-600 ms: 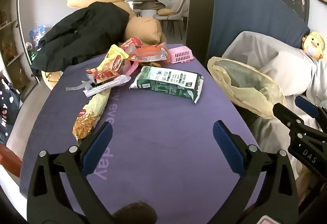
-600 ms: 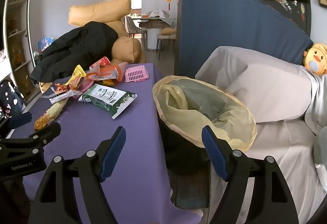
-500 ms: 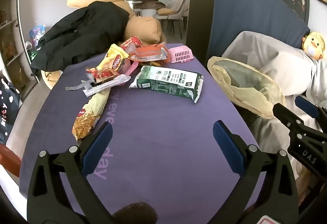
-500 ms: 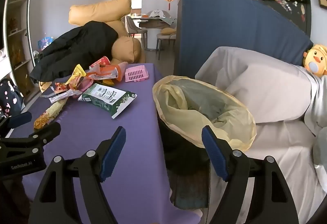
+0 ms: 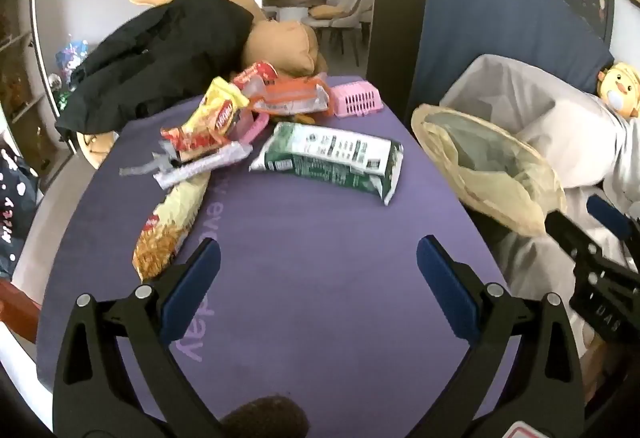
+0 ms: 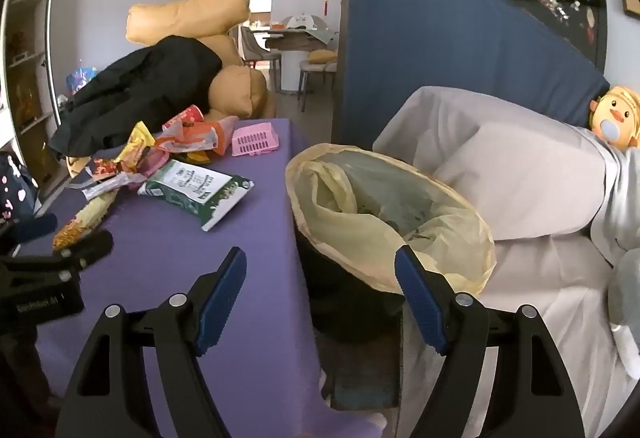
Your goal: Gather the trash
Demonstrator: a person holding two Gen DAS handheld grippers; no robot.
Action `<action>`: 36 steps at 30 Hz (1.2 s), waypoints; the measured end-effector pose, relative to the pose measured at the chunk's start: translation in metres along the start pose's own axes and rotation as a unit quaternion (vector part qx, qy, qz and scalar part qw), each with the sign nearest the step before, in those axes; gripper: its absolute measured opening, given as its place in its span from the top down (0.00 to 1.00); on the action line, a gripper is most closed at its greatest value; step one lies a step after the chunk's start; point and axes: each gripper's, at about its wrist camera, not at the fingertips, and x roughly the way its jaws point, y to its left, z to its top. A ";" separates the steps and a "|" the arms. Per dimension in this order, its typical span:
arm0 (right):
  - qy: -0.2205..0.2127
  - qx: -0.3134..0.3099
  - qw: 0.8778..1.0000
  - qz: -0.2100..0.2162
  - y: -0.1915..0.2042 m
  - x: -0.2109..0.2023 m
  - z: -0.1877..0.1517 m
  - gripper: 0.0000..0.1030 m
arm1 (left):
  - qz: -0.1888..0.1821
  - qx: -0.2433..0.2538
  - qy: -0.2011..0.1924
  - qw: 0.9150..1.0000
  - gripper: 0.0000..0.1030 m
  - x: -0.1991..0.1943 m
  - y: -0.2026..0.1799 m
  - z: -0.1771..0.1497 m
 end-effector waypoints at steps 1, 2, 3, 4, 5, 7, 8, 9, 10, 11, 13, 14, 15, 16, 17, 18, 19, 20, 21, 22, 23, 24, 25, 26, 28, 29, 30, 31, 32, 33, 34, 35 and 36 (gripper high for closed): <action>-0.001 0.002 1.000 -0.005 -0.003 0.000 0.002 0.29 | 0.003 -0.001 -0.006 1.000 0.09 -0.001 -0.003 0.003; -0.003 0.006 1.000 -0.009 -0.009 -0.001 0.004 0.29 | 0.006 -0.003 -0.011 1.000 0.09 -0.002 -0.005 0.006; -0.004 0.009 1.000 -0.012 -0.014 -0.001 0.005 0.29 | 0.008 -0.006 -0.015 1.000 0.09 -0.002 -0.008 0.010; -0.004 0.013 1.000 -0.014 -0.019 -0.001 0.007 0.29 | 0.007 -0.009 -0.017 1.000 0.09 -0.002 -0.010 0.013; -0.004 0.016 1.000 -0.015 -0.025 -0.001 0.008 0.29 | 0.006 -0.011 -0.016 1.000 0.09 -0.001 -0.014 0.015; -0.002 0.020 1.000 -0.017 -0.032 0.000 0.008 0.29 | 0.001 -0.007 -0.017 1.000 0.09 -0.002 -0.023 0.015; 0.000 0.020 1.000 -0.017 -0.036 0.001 0.008 0.29 | 0.001 0.000 -0.017 1.000 0.09 -0.002 -0.027 0.014; 0.001 0.020 1.000 -0.017 -0.038 0.002 0.007 0.29 | 0.003 0.008 -0.015 1.000 0.09 0.000 -0.032 0.013; 0.003 0.023 1.000 -0.016 -0.041 0.003 0.007 0.29 | 0.004 0.015 -0.011 1.000 0.09 0.001 -0.036 0.012; 0.004 0.026 1.000 -0.015 -0.043 0.005 0.006 0.29 | 0.006 0.017 -0.003 1.000 0.09 0.004 -0.039 0.010; 0.008 0.035 0.999 -0.004 -0.047 0.008 0.004 0.29 | 0.006 0.018 0.006 1.000 0.09 0.007 -0.040 0.007; 0.009 0.037 0.999 0.000 -0.048 0.009 0.003 0.29 | 0.008 0.018 0.011 1.000 0.09 0.008 -0.041 0.005; 0.011 0.039 0.999 0.003 -0.048 0.010 0.002 0.29 | 0.008 0.020 0.014 1.000 0.09 0.009 -0.042 0.003; 0.012 0.039 0.999 0.006 -0.048 0.011 0.001 0.29 | 0.008 0.023 0.017 1.000 0.09 0.009 -0.043 0.001; 0.013 0.038 0.999 0.008 -0.047 0.012 0.000 0.29 | 0.008 0.027 0.018 0.999 0.09 0.009 -0.045 -0.001; 0.013 0.037 0.999 0.011 -0.047 0.012 -0.001 0.29 | 0.008 0.031 0.016 0.999 0.09 0.008 -0.047 -0.002; 0.013 0.037 0.999 0.013 -0.046 0.012 -0.002 0.29 | 0.008 0.034 0.014 0.999 0.09 0.007 -0.048 -0.003; 0.013 0.036 0.999 0.015 -0.045 0.012 -0.003 0.29 | 0.009 0.038 0.009 0.999 0.09 0.005 -0.050 -0.003; 0.013 0.036 0.999 0.015 -0.044 0.011 -0.004 0.29 | 0.010 0.041 0.003 0.999 0.09 0.003 -0.052 -0.003; 0.013 0.036 0.999 0.015 -0.043 0.010 -0.004 0.29 | 0.010 0.043 -0.002 0.999 0.09 0.001 -0.053 -0.003; 0.012 0.036 0.999 0.015 -0.043 0.010 -0.004 0.29 | 0.010 0.044 -0.004 0.999 0.09 0.000 -0.053 -0.002; 0.011 0.037 0.999 0.016 -0.043 0.009 -0.004 0.29 | 0.010 0.045 -0.005 0.999 0.09 0.000 -0.054 -0.002; 0.011 0.038 0.999 0.017 -0.043 0.009 -0.004 0.29 | 0.009 0.045 -0.005 0.999 0.09 -0.001 -0.054 -0.002; 0.010 0.038 0.999 0.018 -0.044 0.009 -0.004 0.29 | 0.010 0.044 -0.004 0.999 0.09 0.000 -0.055 -0.002; 0.009 0.038 0.999 0.018 -0.044 0.008 -0.004 0.29 | 0.010 0.040 -0.001 0.999 0.09 0.000 -0.053 -0.002; 0.009 0.036 0.999 0.017 -0.043 0.008 -0.004 0.29 | 0.009 0.038 -0.001 0.999 0.09 0.000 -0.052 -0.002; 0.009 0.037 0.999 0.018 -0.044 0.008 -0.004 0.29 | 0.009 0.035 0.000 0.999 0.09 0.000 -0.051 -0.002; 0.009 0.036 0.999 0.017 -0.044 0.008 -0.004 0.29 | 0.009 0.033 0.000 0.999 0.09 0.000 -0.050 -0.002; 0.009 0.034 0.999 0.016 -0.044 0.008 -0.004 0.29 | 0.009 0.030 0.000 1.000 0.09 0.000 -0.049 -0.002; 0.009 0.034 0.999 0.016 -0.044 0.008 -0.004 0.29 | 0.008 0.029 -0.001 1.000 0.09 0.000 -0.048 -0.002; 0.009 0.034 0.999 0.016 -0.044 0.008 -0.004 0.29 | 0.008 0.027 -0.001 1.000 0.09 -0.001 -0.047 -0.002; 0.009 0.035 0.999 0.016 -0.044 0.008 -0.004 0.29 | 0.008 0.026 -0.002 1.000 0.09 -0.001 -0.046 -0.002; 0.009 0.035 0.999 0.016 -0.043 0.007 -0.005 0.29 | 0.008 0.025 -0.002 1.000 0.09 -0.001 -0.046 -0.002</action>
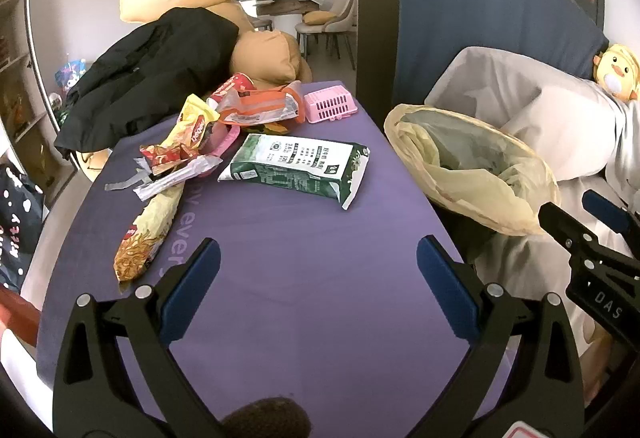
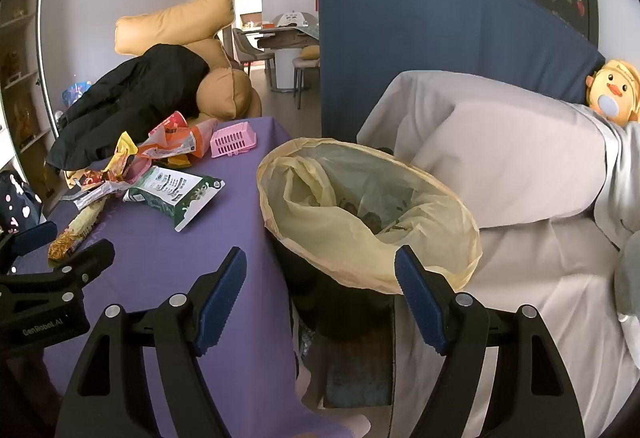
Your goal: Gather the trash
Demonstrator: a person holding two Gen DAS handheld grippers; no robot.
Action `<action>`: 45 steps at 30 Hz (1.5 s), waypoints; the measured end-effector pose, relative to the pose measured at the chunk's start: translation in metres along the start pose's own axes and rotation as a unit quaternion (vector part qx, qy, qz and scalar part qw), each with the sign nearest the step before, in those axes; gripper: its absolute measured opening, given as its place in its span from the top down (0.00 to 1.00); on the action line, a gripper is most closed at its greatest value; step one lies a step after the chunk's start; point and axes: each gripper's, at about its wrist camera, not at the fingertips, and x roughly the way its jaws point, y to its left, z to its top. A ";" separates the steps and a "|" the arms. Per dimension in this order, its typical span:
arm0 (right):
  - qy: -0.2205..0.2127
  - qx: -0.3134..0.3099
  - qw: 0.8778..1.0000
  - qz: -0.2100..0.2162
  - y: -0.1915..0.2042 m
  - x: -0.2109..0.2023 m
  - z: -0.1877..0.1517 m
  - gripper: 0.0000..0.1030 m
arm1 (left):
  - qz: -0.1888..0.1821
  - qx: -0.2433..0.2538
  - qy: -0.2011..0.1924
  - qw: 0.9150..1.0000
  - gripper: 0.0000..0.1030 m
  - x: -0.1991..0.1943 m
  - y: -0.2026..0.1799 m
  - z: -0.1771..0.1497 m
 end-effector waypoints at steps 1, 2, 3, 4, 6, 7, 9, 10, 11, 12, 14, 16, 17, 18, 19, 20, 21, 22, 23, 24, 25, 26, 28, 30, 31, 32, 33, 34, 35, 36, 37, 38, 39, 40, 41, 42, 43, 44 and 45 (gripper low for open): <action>0.000 -0.001 1.000 0.000 0.000 0.000 0.000 0.29 | 0.000 -0.001 0.000 1.000 0.09 0.000 0.001 0.000; 0.000 -0.001 1.000 -0.001 0.000 0.000 0.000 0.29 | 0.000 -0.002 0.001 1.000 0.09 0.001 0.001 0.000; 0.000 -0.001 1.000 -0.001 0.000 0.000 0.000 0.29 | -0.001 -0.002 0.001 1.000 0.09 0.001 0.002 0.000; 0.000 -0.001 1.000 -0.001 0.000 0.000 0.000 0.29 | -0.001 -0.003 0.001 1.000 0.09 0.001 0.002 0.000; 0.000 -0.001 1.000 -0.002 0.000 0.000 -0.001 0.29 | -0.001 -0.003 0.001 1.000 0.09 0.001 0.002 0.000; 0.000 -0.001 1.000 -0.002 0.000 0.000 -0.001 0.29 | -0.001 -0.003 0.001 1.000 0.09 0.001 0.002 0.000; 0.000 -0.001 1.000 -0.002 0.000 0.000 -0.001 0.29 | -0.001 -0.003 0.001 1.000 0.09 0.001 0.002 0.000; 0.000 -0.001 1.000 -0.001 0.000 0.000 -0.001 0.29 | -0.001 -0.003 0.001 1.000 0.09 0.001 0.002 0.000; 0.000 -0.001 1.000 -0.001 0.000 0.000 -0.001 0.29 | -0.001 -0.003 0.001 1.000 0.09 0.001 0.002 0.000; 0.000 -0.001 1.000 -0.002 0.000 0.000 -0.001 0.29 | -0.001 -0.003 0.001 1.000 0.09 0.001 0.002 0.000; 0.000 -0.001 1.000 -0.001 0.000 0.000 0.000 0.29 | -0.001 -0.003 0.001 1.000 0.09 0.001 0.002 0.000; -0.001 0.000 1.000 -0.001 -0.001 -0.001 -0.001 0.29 | -0.001 -0.003 0.001 1.000 0.09 0.001 0.002 0.000; -0.001 0.001 1.000 -0.001 -0.001 -0.001 -0.001 0.29 | -0.001 -0.003 0.002 1.000 0.09 0.001 0.002 -0.001; -0.001 0.001 1.000 -0.002 -0.002 -0.001 -0.001 0.29 | -0.001 -0.003 0.001 1.000 0.09 0.001 0.002 0.000; -0.002 0.001 1.000 -0.002 -0.002 -0.001 -0.001 0.29 | -0.001 -0.003 0.001 1.000 0.09 0.001 0.002 0.000; -0.001 0.001 1.000 -0.002 -0.002 -0.001 -0.001 0.29 | -0.001 -0.004 0.000 1.000 0.09 0.001 0.002 0.000; -0.002 0.000 1.000 -0.002 -0.003 -0.001 -0.001 0.29 | -0.002 -0.003 0.001 1.000 0.09 0.001 0.002 0.000; -0.002 0.001 1.000 -0.003 -0.003 -0.001 0.000 0.29 | -0.002 -0.003 0.001 1.000 0.09 0.001 0.002 0.000; -0.002 0.001 1.000 -0.003 -0.003 -0.001 0.000 0.29 | -0.002 -0.002 0.001 1.000 0.09 0.001 0.002 0.000; -0.002 0.001 1.000 -0.003 -0.003 -0.001 0.000 0.29 | -0.002 -0.003 0.001 1.000 0.09 0.001 0.002 0.000; -0.002 0.001 1.000 -0.003 -0.004 -0.001 0.000 0.29 | -0.002 -0.003 0.001 1.000 0.09 0.001 0.002 0.000; -0.002 0.001 1.000 -0.003 -0.003 -0.001 0.000 0.29 | -0.002 -0.003 0.001 1.000 0.09 0.001 0.002 0.000; -0.002 0.002 1.000 -0.003 -0.004 -0.001 0.000 0.29 | -0.002 -0.003 0.001 1.000 0.09 0.001 0.002 0.000; -0.002 0.002 1.000 -0.003 -0.004 -0.002 0.000 0.29 | -0.002 -0.003 0.002 1.000 0.09 0.001 0.002 -0.001; -0.002 0.001 1.000 -0.003 -0.004 -0.002 0.000 0.29 | -0.002 -0.003 0.001 1.000 0.09 0.001 0.002 -0.001; -0.002 0.001 1.000 -0.004 -0.005 -0.002 0.001 0.29 | -0.002 -0.003 0.001 1.000 0.09 0.001 0.002 -0.001; -0.002 0.001 1.000 -0.003 -0.005 -0.002 0.000 0.29 | -0.002 -0.003 0.001 1.000 0.09 0.001 0.002 -0.001; -0.002 0.001 1.000 -0.002 -0.005 -0.002 0.000 0.29 | -0.002 -0.003 0.001 1.000 0.09 0.001 0.002 -0.001; -0.002 0.001 1.000 -0.003 -0.005 -0.001 0.001 0.29 | -0.002 -0.003 0.001 1.000 0.09 0.001 0.002 -0.001; -0.002 0.001 1.000 -0.003 -0.005 -0.002 0.000 0.29 | -0.002 -0.003 0.002 1.000 0.09 0.001 0.002 -0.001; -0.002 0.001 1.000 -0.002 -0.005 -0.002 0.000 0.29 | -0.002 -0.004 0.002 1.000 0.09 0.001 0.002 -0.001; -0.002 0.001 1.000 -0.003 -0.005 -0.002 0.000 0.29 | -0.002 -0.004 0.001 1.000 0.09 0.001 0.002 -0.001; -0.002 0.001 1.000 -0.003 -0.005 -0.002 0.000 0.29 | -0.002 -0.004 0.001 1.000 0.09 0.001 0.002 -0.001; -0.002 0.001 1.000 -0.003 -0.005 -0.002 0.000 0.29 | -0.002 -0.004 0.001 1.000 0.09 0.001 0.002 -0.001; -0.002 0.001 1.000 -0.003 -0.005 -0.002 0.000 0.29 | -0.002 -0.004 0.001 1.000 0.09 0.001 0.002 -0.001; -0.002 0.001 1.000 -0.003 -0.005 -0.002 0.000 0.29 | -0.002 -0.004 0.001 1.000 0.09 0.001 0.002 -0.001; -0.002 0.001 1.000 -0.003 -0.005 -0.002 0.000 0.29 | -0.002 -0.004 0.002 1.000 0.09 0.001 0.002 -0.001; -0.002 0.001 1.000 -0.003 -0.005 -0.001 0.000 0.29 | -0.002 -0.004 0.002 1.000 0.09 0.001 0.002 -0.001; -0.002 0.001 1.000 -0.003 -0.004 -0.001 0.000 0.29 | -0.003 -0.004 0.002 1.000 0.09 0.001 0.001 -0.001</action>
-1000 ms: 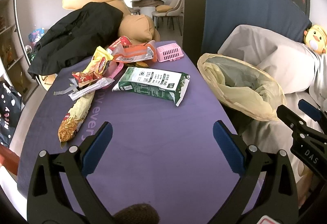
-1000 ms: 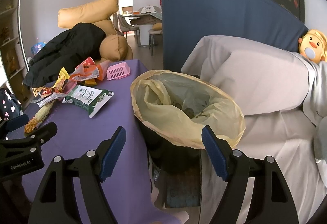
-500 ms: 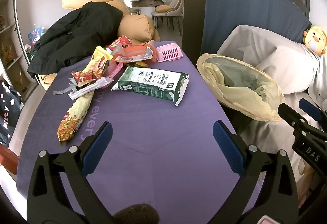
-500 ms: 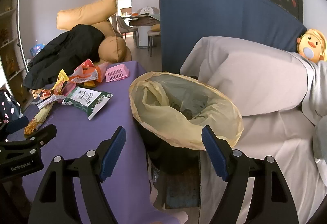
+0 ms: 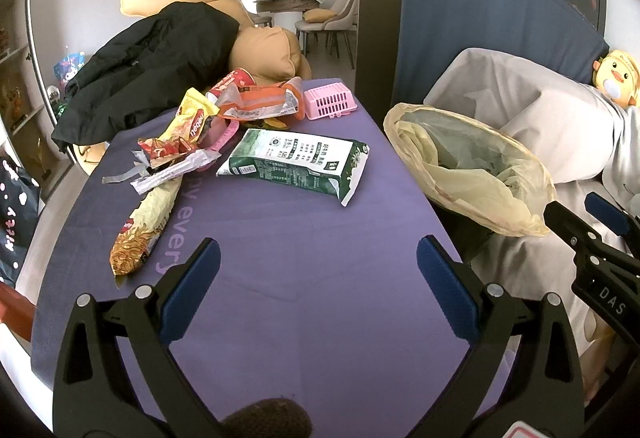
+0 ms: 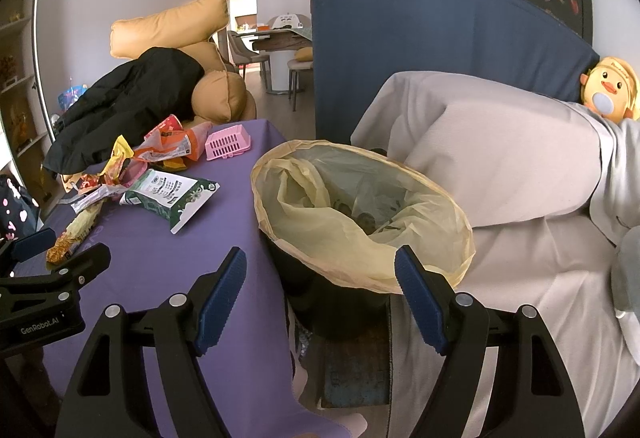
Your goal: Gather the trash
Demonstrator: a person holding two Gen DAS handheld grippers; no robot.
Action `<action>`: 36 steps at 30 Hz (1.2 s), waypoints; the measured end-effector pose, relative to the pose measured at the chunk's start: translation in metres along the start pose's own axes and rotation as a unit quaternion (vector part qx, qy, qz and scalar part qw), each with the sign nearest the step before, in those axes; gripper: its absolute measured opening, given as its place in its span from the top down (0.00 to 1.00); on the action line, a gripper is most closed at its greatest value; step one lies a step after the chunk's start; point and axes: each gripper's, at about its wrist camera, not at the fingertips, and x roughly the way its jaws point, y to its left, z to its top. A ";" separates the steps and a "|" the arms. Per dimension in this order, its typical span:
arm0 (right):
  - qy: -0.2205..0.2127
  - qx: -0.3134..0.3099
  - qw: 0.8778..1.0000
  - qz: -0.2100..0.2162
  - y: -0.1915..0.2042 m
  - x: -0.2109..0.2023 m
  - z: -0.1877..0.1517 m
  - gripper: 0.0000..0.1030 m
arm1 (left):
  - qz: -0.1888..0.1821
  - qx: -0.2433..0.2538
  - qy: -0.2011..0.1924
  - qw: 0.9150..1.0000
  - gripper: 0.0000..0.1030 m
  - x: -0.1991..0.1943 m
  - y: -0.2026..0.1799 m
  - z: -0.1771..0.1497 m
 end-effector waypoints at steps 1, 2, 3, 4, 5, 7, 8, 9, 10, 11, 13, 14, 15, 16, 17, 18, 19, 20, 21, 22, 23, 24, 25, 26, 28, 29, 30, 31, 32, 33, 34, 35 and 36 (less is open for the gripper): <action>0.000 0.000 1.000 0.000 0.000 0.000 0.000 0.29 | 0.000 0.000 0.001 1.000 0.09 0.000 -0.001 0.000; 0.000 0.000 1.000 -0.001 0.000 0.000 0.000 0.29 | -0.001 -0.001 0.002 1.000 0.09 0.001 -0.002 -0.001; 0.000 0.000 1.000 -0.001 0.000 0.000 0.000 0.29 | -0.002 -0.002 0.003 1.000 0.09 0.001 -0.003 -0.001; 0.001 0.000 1.000 -0.002 -0.002 0.001 0.001 0.29 | -0.003 -0.003 0.004 1.000 0.09 0.002 -0.004 -0.001; 0.001 0.000 1.000 -0.003 -0.003 0.002 0.002 0.29 | -0.005 -0.004 0.006 1.000 0.09 0.003 -0.004 -0.001; 0.001 0.003 1.000 -0.004 -0.007 0.006 0.004 0.29 | -0.009 -0.006 0.009 1.000 0.09 0.006 -0.004 0.001; 0.001 0.003 1.000 -0.005 -0.007 0.008 0.006 0.29 | -0.012 -0.007 0.010 1.000 0.09 0.009 -0.004 0.002; 0.002 0.002 1.000 -0.006 -0.008 0.012 0.008 0.29 | -0.012 -0.008 0.010 1.000 0.09 0.012 -0.001 0.005; 0.003 0.000 1.000 -0.008 -0.009 0.017 0.011 0.29 | -0.011 -0.009 0.008 1.000 0.09 0.016 0.001 0.007; 0.004 -0.001 1.000 -0.009 -0.008 0.020 0.012 0.29 | -0.010 -0.008 0.005 1.000 0.09 0.019 0.004 0.010; 0.007 -0.001 1.000 -0.005 -0.008 0.030 0.019 0.29 | -0.002 -0.004 -0.003 1.000 0.09 0.029 0.008 0.016; 0.009 0.001 1.000 -0.001 -0.009 0.037 0.023 0.29 | 0.001 -0.002 -0.004 1.000 0.09 0.033 0.012 0.019; 0.011 0.002 1.000 0.001 -0.006 0.041 0.025 0.29 | 0.003 0.000 -0.003 1.000 0.09 0.039 0.014 0.022; 0.014 0.001 1.000 0.003 -0.005 0.046 0.028 0.29 | 0.004 0.002 0.000 1.000 0.09 0.047 0.017 0.026; 0.017 -0.003 1.000 0.003 -0.003 0.053 0.032 0.29 | 0.002 0.002 0.003 1.000 0.09 0.052 0.020 0.029; 0.019 -0.007 1.000 0.001 0.001 0.058 0.035 0.29 | -0.001 0.003 0.006 1.000 0.09 0.058 0.024 0.031; 0.022 -0.013 1.000 0.000 0.004 0.064 0.038 0.29 | -0.009 0.005 0.009 1.000 0.09 0.065 0.027 0.035; 0.024 -0.017 1.000 0.000 0.008 0.068 0.039 0.29 | -0.018 0.006 0.011 1.000 0.09 0.071 0.031 0.038; 0.027 -0.023 0.999 0.001 0.013 0.074 0.043 0.29 | -0.029 0.007 0.011 0.999 0.09 0.076 0.035 0.043; 0.030 -0.028 0.999 0.002 0.017 0.079 0.045 0.29 | -0.039 0.007 0.011 0.999 0.09 0.080 0.039 0.046; 0.033 -0.033 0.999 0.004 0.021 0.083 0.047 0.29 | -0.051 0.005 0.012 0.999 0.09 0.085 0.045 0.050; 0.036 -0.039 0.999 0.008 0.027 0.089 0.051 0.29 | -0.060 0.001 0.012 0.998 0.09 0.088 0.051 0.054; 0.039 -0.045 0.998 0.012 0.033 0.095 0.054 0.29 | -0.067 -0.004 0.011 0.998 0.09 0.090 0.058 0.059; 0.041 -0.048 0.998 0.015 0.037 0.098 0.055 0.29 | -0.070 -0.008 0.008 0.997 0.09 0.092 0.067 0.065; 0.048 -0.060 0.997 0.031 0.052 0.110 0.060 0.29 | -0.067 -0.012 0.001 0.998 0.09 0.093 0.082 0.074; 0.050 -0.065 0.996 0.037 0.059 0.114 0.062 0.29 | -0.063 -0.016 -0.005 0.998 0.09 0.093 0.094 0.079; 0.052 -0.073 0.995 0.049 0.068 0.120 0.064 0.29 | -0.060 -0.018 -0.007 0.998 0.09 0.093 0.104 0.082; 0.053 -0.079 0.994 0.059 0.076 0.124 0.065 0.29 | -0.060 -0.020 -0.006 0.998 0.09 0.093 0.112 0.083; 0.054 -0.087 0.992 0.076 0.085 0.128 0.066 0.29 | -0.061 -0.024 -0.002 0.998 0.09 0.093 0.126 0.085; 0.058 -0.103 0.987 0.110 0.098 0.133 0.067 0.29 | -0.061 -0.025 0.002 0.998 0.09 0.094 0.135 0.085; 0.066 -0.121 0.981 0.138 0.110 0.138 0.067 0.29 | -0.055 -0.027 0.001 0.998 0.09 0.094 0.147 0.084; 0.072 -0.142 0.975 0.156 0.124 0.144 0.068 0.29 | -0.050 -0.030 0.000 0.998 0.09 0.093 0.154 0.083; 0.075 -0.160 0.970 0.167 0.134 0.149 0.069 0.29 | -0.047 -0.034 0.000 0.998 0.09 0.092 0.163 0.081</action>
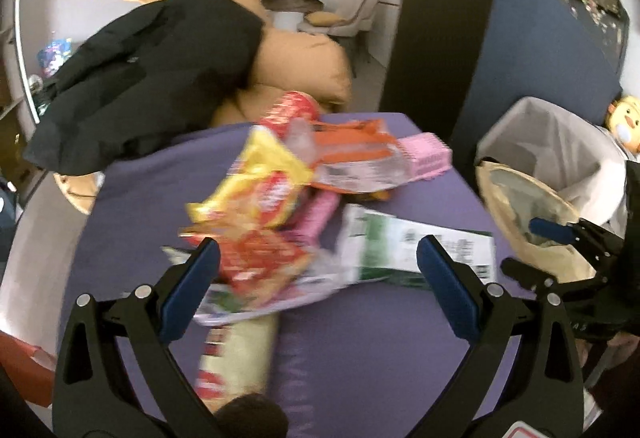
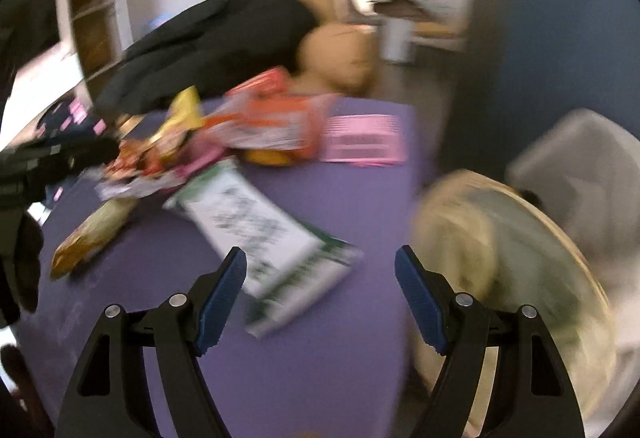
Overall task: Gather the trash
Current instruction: 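Grasp the long chip bag with the left tool while the right tool grasps the green milk pouch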
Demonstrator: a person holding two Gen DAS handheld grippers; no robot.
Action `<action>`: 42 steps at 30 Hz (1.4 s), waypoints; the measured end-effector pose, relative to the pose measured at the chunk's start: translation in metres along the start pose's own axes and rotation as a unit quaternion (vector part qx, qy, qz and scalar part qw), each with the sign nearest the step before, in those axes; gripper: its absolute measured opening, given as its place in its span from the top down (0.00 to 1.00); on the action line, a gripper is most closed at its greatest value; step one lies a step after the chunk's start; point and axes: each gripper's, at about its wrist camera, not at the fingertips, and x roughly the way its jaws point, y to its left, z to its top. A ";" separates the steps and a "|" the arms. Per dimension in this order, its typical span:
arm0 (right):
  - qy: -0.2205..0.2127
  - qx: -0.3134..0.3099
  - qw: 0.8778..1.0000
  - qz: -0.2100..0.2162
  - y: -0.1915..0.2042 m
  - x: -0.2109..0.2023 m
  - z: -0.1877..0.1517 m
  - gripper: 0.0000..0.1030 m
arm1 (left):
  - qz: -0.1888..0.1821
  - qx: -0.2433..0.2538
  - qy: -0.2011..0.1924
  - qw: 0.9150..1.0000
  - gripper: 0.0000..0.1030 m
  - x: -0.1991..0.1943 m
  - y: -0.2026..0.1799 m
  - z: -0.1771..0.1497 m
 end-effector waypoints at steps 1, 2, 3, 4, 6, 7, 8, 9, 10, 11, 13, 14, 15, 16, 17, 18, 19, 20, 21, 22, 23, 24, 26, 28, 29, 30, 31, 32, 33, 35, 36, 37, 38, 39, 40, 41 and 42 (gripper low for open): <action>0.005 -0.018 1.000 0.006 0.008 0.007 0.004 0.29 | 0.000 -0.006 0.004 1.000 0.09 -0.001 0.008 -0.001; 0.011 -0.035 0.999 0.007 0.016 0.015 0.010 0.29 | -0.002 -0.014 0.014 1.000 0.09 -0.002 0.017 -0.004; 0.020 -0.053 0.998 0.009 0.024 0.026 0.016 0.29 | -0.003 -0.019 0.020 1.000 0.09 -0.003 0.024 -0.006; 0.027 -0.062 0.998 0.015 0.029 0.034 0.021 0.29 | 0.001 -0.026 0.028 0.999 0.09 -0.005 0.032 -0.010; 0.040 -0.064 0.996 0.042 0.031 0.047 0.032 0.29 | 0.005 -0.029 0.038 0.999 0.09 -0.007 0.038 -0.016; 0.051 -0.063 0.996 0.049 0.032 0.052 0.035 0.29 | 0.007 -0.030 0.044 0.999 0.09 -0.008 0.041 -0.020; 0.060 -0.062 0.995 0.056 0.031 0.055 0.038 0.29 | 0.009 -0.031 0.050 0.998 0.09 -0.010 0.045 -0.026; 0.067 -0.061 0.994 0.063 0.032 0.055 0.037 0.30 | 0.010 -0.030 0.054 0.998 0.09 -0.012 0.047 -0.031; 0.071 -0.063 0.993 0.066 0.033 0.053 0.035 0.34 | 0.011 -0.030 0.056 0.998 0.09 -0.014 0.047 -0.036; 0.076 -0.067 0.993 0.063 0.034 0.054 0.033 0.36 | 0.012 -0.031 0.058 0.998 0.09 -0.015 0.049 -0.042; 0.083 -0.070 0.993 0.051 0.033 0.048 0.024 0.43 | 0.009 -0.038 0.064 0.997 0.09 -0.016 0.052 -0.052; 0.085 -0.067 0.993 0.046 0.031 0.046 0.020 0.44 | 0.008 -0.042 0.066 0.997 0.09 -0.015 0.055 -0.056; 0.086 -0.059 0.994 0.042 0.028 0.040 0.015 0.46 | 0.005 -0.048 0.070 0.996 0.09 -0.013 0.057 -0.060; 0.086 -0.050 0.994 0.039 0.024 0.036 0.011 0.47 | 0.000 -0.054 0.075 0.996 0.11 -0.011 0.059 -0.064; 0.086 -0.040 0.995 0.036 0.019 0.030 0.008 0.48 | -0.004 -0.058 0.081 0.995 0.14 -0.008 0.059 -0.066; 0.086 -0.031 0.995 0.036 0.015 0.026 0.005 0.48 | -0.007 -0.063 0.086 0.994 0.16 -0.005 0.061 -0.068; 0.084 -0.019 0.996 0.037 0.011 0.021 0.002 0.48 | -0.009 -0.068 0.092 0.993 0.17 -0.002 0.062 -0.070; 0.084 -0.009 0.996 0.041 0.009 0.019 0.001 0.48 | -0.008 -0.073 0.097 0.993 0.20 0.002 0.063 -0.072; 0.088 -0.001 0.995 0.045 0.007 0.016 -0.002 0.48 | -0.005 -0.076 0.100 0.992 0.24 0.004 0.064 -0.074; 0.093 0.001 0.995 0.046 0.006 0.013 -0.005 0.48 | 0.000 -0.078 0.103 0.992 0.26 0.008 0.065 -0.075; 0.097 0.000 0.994 0.044 0.007 0.012 -0.007 0.48 | 0.004 -0.084 0.109 0.991 0.29 0.012 0.067 -0.076; 0.100 -0.007 0.994 0.040 0.011 0.010 -0.011 0.48 | 0.003 -0.089 0.113 0.990 0.32 0.015 0.069 -0.077; 0.099 -0.019 0.994 0.033 0.015 0.008 -0.013 0.48 | -0.012 -0.100 0.124 0.987 0.44 0.021 0.071 -0.077; 0.098 -0.033 0.994 0.023 0.021 0.010 -0.012 0.48 | -0.022 -0.102 0.127 0.986 0.54 0.024 0.068 -0.077; 0.099 -0.036 0.994 0.024 0.021 0.009 -0.014 0.48 | -0.023 -0.097 0.124 0.987 0.57 0.024 0.065 -0.075; 0.103 -0.038 0.994 0.025 0.023 0.012 -0.013 0.48 | -0.026 -0.093 0.122 0.988 0.61 0.024 0.062 -0.075; 0.107 -0.040 0.993 0.026 0.024 0.015 -0.012 0.48 | -0.029 -0.089 0.121 0.988 0.62 0.024 0.060 -0.074; 0.113 -0.044 0.992 0.028 0.025 0.019 -0.010 0.48 | -0.036 -0.082 0.118 0.989 0.65 0.023 0.055 -0.072; 0.114 -0.048 0.992 0.031 0.027 0.020 -0.008 0.48 | -0.039 -0.078 0.116 0.989 0.66 0.021 0.052 -0.072; 0.114 -0.056 0.991 0.036 0.031 0.025 -0.001 0.48 | -0.049 -0.065 0.112 0.990 0.67 0.018 0.045 -0.070; 0.115 -0.056 0.991 0.037 0.032 0.028 0.003 0.48 | -0.053 -0.059 0.111 0.991 0.67 0.016 0.041 -0.070; 0.115 -0.054 0.991 0.041 0.032 0.032 0.008 0.48 | -0.056 -0.055 0.111 0.991 0.67 0.014 0.038 -0.069; 0.115 -0.051 0.991 0.045 0.031 0.035 0.012 0.48 | -0.061 -0.051 0.110 0.991 0.67 0.012 0.034 -0.069; 0.115 -0.047 0.991 0.046 0.030 0.037 0.016 0.48 | -0.063 -0.048 0.111 0.991 0.65 0.013 0.030 -0.068; 0.115 -0.044 0.991 0.050 0.028 0.040 0.019 0.48 | -0.067 -0.047 0.113 0.990 0.63 0.012 0.027 -0.068; 0.116 -0.042 0.991 0.055 0.027 0.042 0.023 0.48 | -0.072 -0.045 0.116 0.990 0.61 0.012 0.024 -0.068; 0.115 -0.039 0.991 0.055 0.026 0.043 0.025 0.48 | -0.074 -0.045 0.117 0.989 0.58 0.013 0.023 -0.068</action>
